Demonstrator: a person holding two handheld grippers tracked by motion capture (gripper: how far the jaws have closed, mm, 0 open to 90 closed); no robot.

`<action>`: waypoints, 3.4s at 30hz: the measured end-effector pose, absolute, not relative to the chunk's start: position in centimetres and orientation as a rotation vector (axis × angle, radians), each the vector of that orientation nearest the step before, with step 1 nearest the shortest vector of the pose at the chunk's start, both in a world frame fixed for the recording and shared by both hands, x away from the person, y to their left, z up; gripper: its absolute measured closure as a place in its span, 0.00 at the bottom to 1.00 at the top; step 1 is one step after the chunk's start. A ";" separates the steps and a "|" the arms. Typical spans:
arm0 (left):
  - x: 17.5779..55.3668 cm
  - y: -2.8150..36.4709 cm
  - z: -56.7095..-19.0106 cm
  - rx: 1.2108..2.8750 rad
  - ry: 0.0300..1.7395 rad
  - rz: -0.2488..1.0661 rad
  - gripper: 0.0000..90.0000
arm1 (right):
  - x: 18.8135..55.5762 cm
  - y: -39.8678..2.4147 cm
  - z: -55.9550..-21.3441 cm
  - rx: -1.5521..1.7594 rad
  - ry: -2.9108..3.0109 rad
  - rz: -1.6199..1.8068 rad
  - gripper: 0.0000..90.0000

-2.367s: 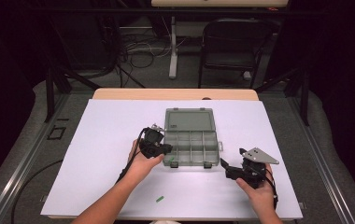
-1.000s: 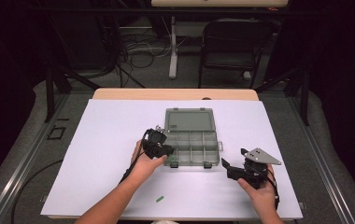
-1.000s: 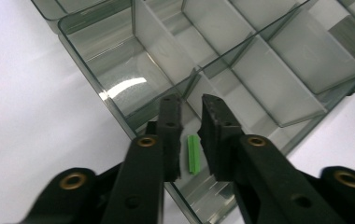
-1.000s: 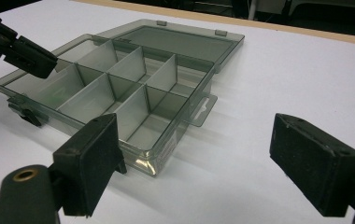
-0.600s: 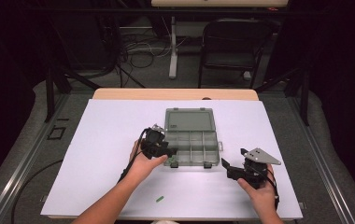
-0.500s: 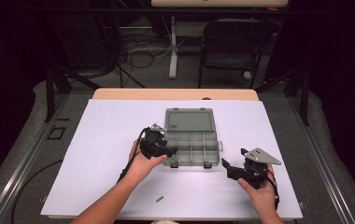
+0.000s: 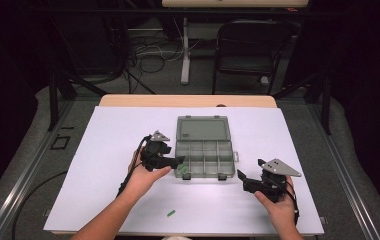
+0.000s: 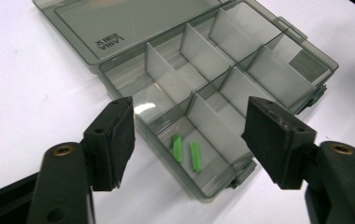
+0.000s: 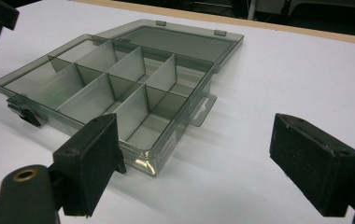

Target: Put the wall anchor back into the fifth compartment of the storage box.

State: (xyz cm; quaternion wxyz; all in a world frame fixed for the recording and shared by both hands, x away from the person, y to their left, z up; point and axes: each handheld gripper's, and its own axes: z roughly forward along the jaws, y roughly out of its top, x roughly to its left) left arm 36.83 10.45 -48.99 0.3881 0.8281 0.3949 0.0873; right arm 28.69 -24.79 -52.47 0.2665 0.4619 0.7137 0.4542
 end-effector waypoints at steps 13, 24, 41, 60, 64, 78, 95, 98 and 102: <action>34.7 12.3 -48.3 2.096 0.975 0.257 0.36 | 28.7 -24.7 -52.5 1.244 1.910 1.235 0.17; 32.9 13.0 -48.7 2.082 0.944 0.247 0.36 | 28.7 -24.7 -52.5 1.244 1.906 1.240 0.17; 30.0 14.1 -50.3 2.110 0.926 0.245 0.38 | 28.6 -24.7 -52.4 1.246 1.928 1.221 0.17; 27.8 15.5 -51.6 2.092 0.938 0.163 0.47 | 28.7 -24.7 -52.5 1.242 1.910 1.237 0.17; 27.3 15.4 -51.7 2.105 0.923 0.163 0.49 | 28.8 -24.6 -52.7 1.236 1.892 1.250 0.17; 25.8 13.6 -52.9 2.187 0.904 0.106 0.61 | 28.7 -24.6 -52.6 1.242 1.909 1.240 0.17; 25.0 12.4 -53.9 2.260 0.905 0.069 0.75 | 28.8 -24.6 -52.6 1.240 1.909 1.241 0.17; 24.9 12.1 -54.1 2.258 0.919 0.050 0.77 | 28.8 -24.6 -52.6 1.240 1.905 1.238 0.17; 25.0 12.0 -54.3 2.277 0.925 0.042 0.80 | 28.8 -24.6 -52.6 1.242 1.911 1.242 0.17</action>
